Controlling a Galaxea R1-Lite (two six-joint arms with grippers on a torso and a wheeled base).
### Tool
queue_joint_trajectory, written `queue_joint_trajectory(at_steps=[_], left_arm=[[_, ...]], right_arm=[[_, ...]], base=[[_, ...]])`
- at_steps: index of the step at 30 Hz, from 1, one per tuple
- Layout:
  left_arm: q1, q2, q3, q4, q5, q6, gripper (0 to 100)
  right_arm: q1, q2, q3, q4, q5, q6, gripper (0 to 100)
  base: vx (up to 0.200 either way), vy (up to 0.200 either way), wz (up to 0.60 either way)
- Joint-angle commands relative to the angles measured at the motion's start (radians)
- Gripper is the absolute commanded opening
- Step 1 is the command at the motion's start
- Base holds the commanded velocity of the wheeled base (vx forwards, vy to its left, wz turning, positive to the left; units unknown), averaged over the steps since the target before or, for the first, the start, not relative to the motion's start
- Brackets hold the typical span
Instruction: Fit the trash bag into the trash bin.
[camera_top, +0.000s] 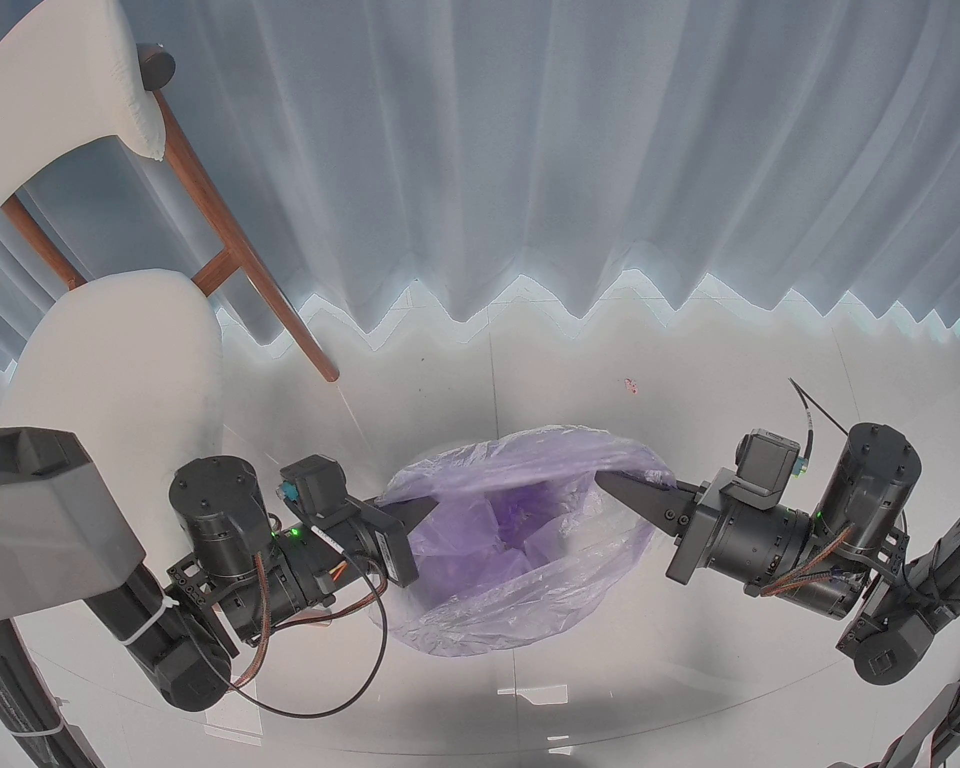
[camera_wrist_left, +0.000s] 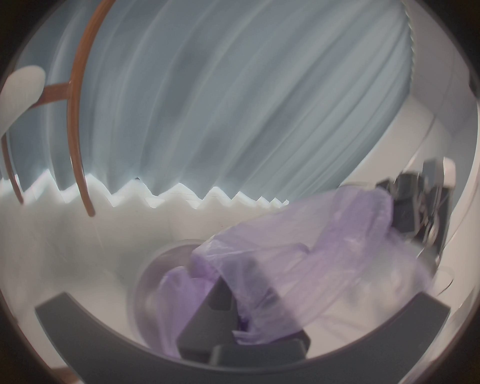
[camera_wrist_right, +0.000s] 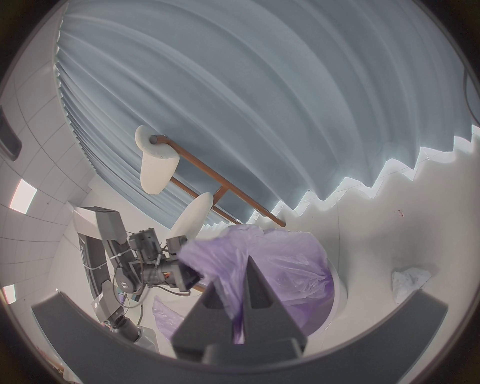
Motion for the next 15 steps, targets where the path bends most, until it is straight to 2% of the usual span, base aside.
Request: queue_joint_trajectory(at_steps=[1, 3, 4, 7, 11, 15], left_arm=[[-0.021, -0.116, -0.014, 0.028, -0.069, -0.117, 0], [-0.018, -0.127, -0.014, 0.037, -0.09, -0.135, 0], [-0.008, -0.138, -0.014, 0.045, -0.147, -0.159, 0], [0.014, -0.131, -0.014, 0.026, -0.231, -0.167, 0], [0.037, -0.105, -0.012, 0.022, -0.247, -0.167, 0], [0.025, -0.079, 0.003, 0.014, -0.242, -0.156, 0]], right_arm=[[-0.001, 0.043, -0.02, 0.0, -0.001, 0.032, 0], [-0.001, 0.046, -0.023, 0.0, -0.001, 0.047, 0], [-0.001, 0.054, -0.037, 0.005, -0.001, 0.076, 0], [-0.001, 0.077, -0.061, 0.009, -0.002, 0.145, 0], [-0.001, 0.122, -0.086, 0.009, -0.002, 0.24, 0], [-0.006, 0.158, -0.101, 0.009, -0.002, 0.254, 0]], base=[[0.0, 0.0, 0.0], [0.0, 0.0, 0.0], [0.0, 0.0, 0.0], [0.0, 0.0, 0.0], [0.0, 0.0, 0.0], [0.0, 0.0, 0.0]])
